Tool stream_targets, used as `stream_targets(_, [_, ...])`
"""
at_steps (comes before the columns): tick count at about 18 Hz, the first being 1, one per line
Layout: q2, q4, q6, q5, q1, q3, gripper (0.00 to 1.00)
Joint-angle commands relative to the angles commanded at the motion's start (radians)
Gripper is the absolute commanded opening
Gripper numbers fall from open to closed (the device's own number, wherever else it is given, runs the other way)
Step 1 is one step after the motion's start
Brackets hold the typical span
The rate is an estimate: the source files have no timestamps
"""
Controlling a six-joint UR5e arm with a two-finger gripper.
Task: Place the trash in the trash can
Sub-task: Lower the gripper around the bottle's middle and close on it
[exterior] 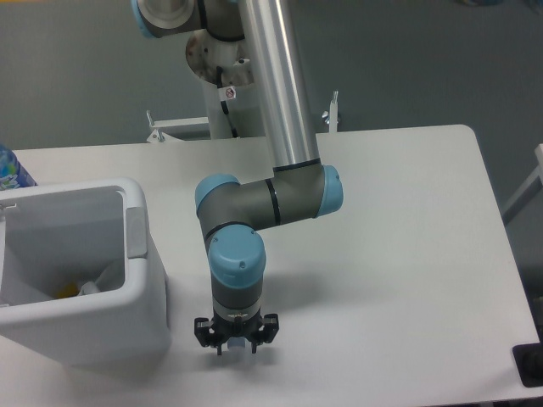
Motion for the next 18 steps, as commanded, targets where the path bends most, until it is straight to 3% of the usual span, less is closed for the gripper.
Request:
stream_targets(6, [0.012, 0.002, 0.000, 0.000, 0.002, -0.012, 0.44])
stream_targets(18, [0.031, 0.002, 0.002, 0.000, 0.002, -0.018, 0.38])
